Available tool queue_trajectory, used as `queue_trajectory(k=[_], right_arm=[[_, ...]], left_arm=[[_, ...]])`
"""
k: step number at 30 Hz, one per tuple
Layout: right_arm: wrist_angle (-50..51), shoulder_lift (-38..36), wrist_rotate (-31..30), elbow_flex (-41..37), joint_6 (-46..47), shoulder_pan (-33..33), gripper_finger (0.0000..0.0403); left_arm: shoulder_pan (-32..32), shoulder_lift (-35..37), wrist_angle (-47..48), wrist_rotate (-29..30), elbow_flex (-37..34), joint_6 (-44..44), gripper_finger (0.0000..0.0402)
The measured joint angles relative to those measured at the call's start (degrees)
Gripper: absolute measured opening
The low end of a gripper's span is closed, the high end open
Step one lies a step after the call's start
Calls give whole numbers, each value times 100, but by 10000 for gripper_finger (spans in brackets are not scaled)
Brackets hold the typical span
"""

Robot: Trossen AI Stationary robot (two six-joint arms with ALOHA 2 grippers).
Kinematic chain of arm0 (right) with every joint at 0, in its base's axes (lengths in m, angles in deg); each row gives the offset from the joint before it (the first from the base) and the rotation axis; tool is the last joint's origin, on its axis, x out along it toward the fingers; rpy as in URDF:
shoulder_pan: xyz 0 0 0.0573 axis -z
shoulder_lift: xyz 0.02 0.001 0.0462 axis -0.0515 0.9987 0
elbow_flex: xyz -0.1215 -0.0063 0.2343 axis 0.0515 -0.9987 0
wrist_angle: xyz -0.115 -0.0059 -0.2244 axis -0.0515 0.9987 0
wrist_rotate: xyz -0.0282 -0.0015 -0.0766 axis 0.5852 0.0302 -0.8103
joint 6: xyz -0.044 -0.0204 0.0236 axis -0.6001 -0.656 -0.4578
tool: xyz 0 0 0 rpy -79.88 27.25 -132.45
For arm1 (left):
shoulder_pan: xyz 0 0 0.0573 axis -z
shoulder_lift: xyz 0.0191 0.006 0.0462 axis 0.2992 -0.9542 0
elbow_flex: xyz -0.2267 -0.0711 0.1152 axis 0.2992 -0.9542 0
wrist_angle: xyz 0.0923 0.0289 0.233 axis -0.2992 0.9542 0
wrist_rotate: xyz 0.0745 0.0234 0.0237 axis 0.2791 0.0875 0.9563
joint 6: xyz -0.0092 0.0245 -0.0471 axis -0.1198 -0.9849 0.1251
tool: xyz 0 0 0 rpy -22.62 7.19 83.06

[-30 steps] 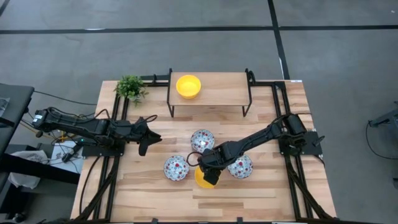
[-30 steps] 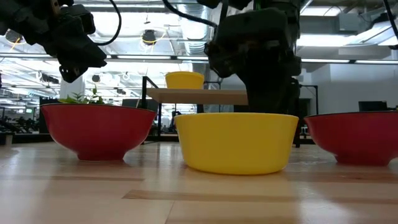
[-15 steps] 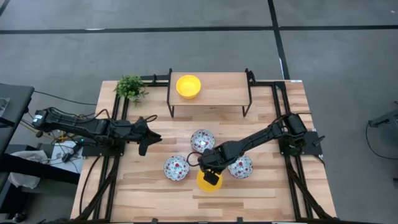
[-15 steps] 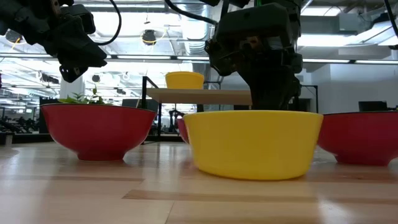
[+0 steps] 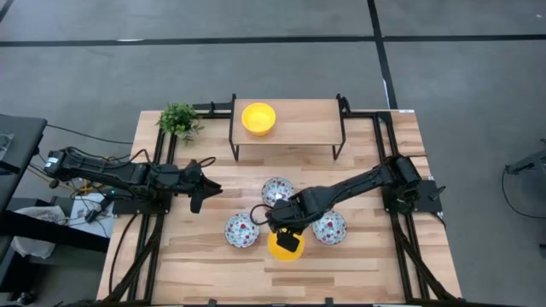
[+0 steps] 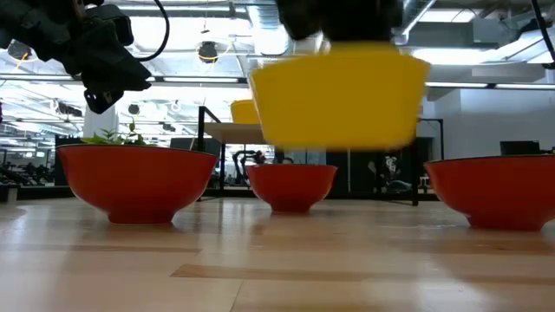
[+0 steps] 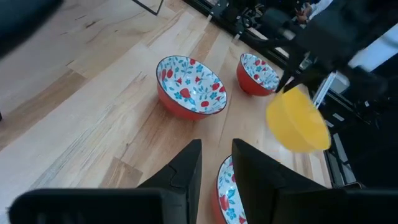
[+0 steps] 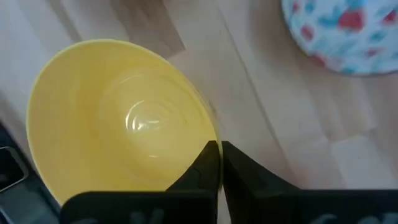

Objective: Pick & Place Mini bowls
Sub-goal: Stack the yellow bowl on top of the yellow bowls on the shelf

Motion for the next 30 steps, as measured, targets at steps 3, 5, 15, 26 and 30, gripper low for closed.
queue_trajectory(k=[3, 5, 15, 26, 30], right_arm=[[500, 0, -132, 590, -148, 65, 1], [773, 0, -241, 979, -348, 122, 1], [1144, -2, -491, 2555, -1600, 630, 0], [1026, -4, -919, 3585, -3141, 1493, 0], [714, -22, -1134, 3576, -3569, 1792, 0]], left_arm=[[-1, 0, -17, 0, 0, 1, 88], [0, 0, -44, 0, 0, 8, 88], [1, 0, -210, -2, 0, 69, 88], [-1, 0, -434, -2, 0, 69, 88], [-1, 0, -803, -1, 1, 69, 88]])
